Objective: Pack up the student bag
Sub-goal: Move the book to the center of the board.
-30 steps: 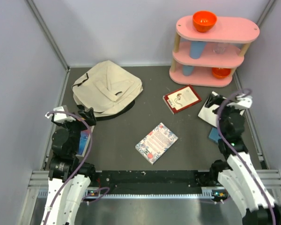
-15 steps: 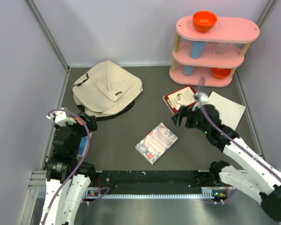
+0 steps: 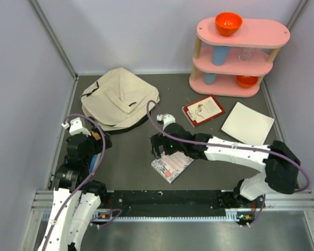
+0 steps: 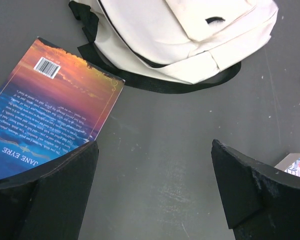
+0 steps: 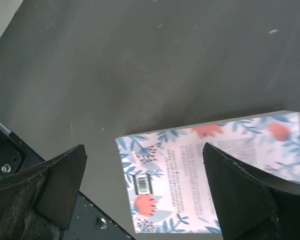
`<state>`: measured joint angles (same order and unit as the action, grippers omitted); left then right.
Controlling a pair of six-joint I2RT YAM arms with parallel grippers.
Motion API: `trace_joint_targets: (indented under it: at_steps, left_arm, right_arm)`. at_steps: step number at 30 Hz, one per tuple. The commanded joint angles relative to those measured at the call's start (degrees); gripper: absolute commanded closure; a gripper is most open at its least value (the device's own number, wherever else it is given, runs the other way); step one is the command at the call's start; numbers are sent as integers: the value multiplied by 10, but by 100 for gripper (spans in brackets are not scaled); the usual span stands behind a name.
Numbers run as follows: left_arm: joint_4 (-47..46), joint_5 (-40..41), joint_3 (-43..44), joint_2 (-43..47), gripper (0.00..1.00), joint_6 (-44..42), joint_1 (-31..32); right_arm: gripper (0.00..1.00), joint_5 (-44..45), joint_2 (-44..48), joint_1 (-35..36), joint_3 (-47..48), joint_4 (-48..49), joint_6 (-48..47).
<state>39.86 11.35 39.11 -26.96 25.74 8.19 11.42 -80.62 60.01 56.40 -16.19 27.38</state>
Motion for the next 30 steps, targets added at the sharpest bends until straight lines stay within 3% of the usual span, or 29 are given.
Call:
trace_joint_targets:
  at_steps: [1,8,16,21,30]
  left_arm:
    - [-14,9,12,26,1,8,-1]
    - [-11,24,11,54,1,13,-2]
    - [-12,24,11,53,2,14,-3]
    - [-12,21,11,53,2,13,-3]
    - [-14,16,9,56,2,13,-3]
  right_arm:
    - [1,-57,-60,34,22,64,51]
    - [1,-163,-151,84,66,129,53]
    - [1,-73,-235,116,118,106,49]
    - [5,-83,-205,117,58,113,58]
    - [5,8,-98,77,-88,70,112]
